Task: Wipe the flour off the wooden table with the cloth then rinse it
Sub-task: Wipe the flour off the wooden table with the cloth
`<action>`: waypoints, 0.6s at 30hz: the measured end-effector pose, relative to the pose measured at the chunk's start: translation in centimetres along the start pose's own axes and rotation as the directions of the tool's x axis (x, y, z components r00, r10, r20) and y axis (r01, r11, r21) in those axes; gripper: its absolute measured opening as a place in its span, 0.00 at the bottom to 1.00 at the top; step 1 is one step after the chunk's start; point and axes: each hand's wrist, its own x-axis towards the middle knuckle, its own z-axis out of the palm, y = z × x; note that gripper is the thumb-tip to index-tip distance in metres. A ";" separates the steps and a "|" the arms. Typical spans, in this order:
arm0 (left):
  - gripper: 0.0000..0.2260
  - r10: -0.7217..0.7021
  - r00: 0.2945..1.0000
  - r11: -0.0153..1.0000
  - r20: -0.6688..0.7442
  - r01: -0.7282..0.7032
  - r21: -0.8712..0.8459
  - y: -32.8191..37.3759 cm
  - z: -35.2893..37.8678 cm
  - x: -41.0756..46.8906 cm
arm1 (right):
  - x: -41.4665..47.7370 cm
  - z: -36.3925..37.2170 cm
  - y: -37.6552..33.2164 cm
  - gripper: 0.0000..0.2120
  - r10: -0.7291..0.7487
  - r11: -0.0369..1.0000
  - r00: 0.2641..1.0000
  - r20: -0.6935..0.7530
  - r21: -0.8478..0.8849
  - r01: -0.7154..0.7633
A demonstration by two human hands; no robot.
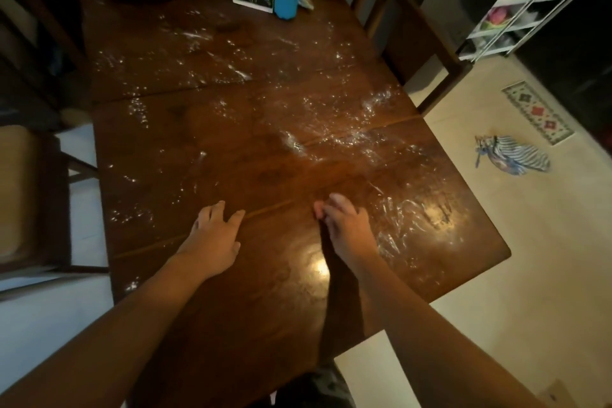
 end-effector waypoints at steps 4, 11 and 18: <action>0.31 0.040 0.999 0.999 0.032 -0.040 -0.005 0.8 -1.4 1.8 | 6.7 -1.2 1.0 0.20 0.109 0.992 0.991 -0.082 0.074 -0.103; 0.32 -0.024 1.000 0.999 -0.014 0.024 -0.026 1.9 -2.7 5.3 | 12.1 -0.2 -0.8 0.20 -0.014 0.992 0.990 -0.143 0.120 0.032; 0.34 -0.079 0.995 0.996 -0.063 0.077 -0.038 1.8 -4.4 8.8 | 11.8 0.1 4.0 0.21 -0.540 0.841 0.841 0.015 -0.033 0.541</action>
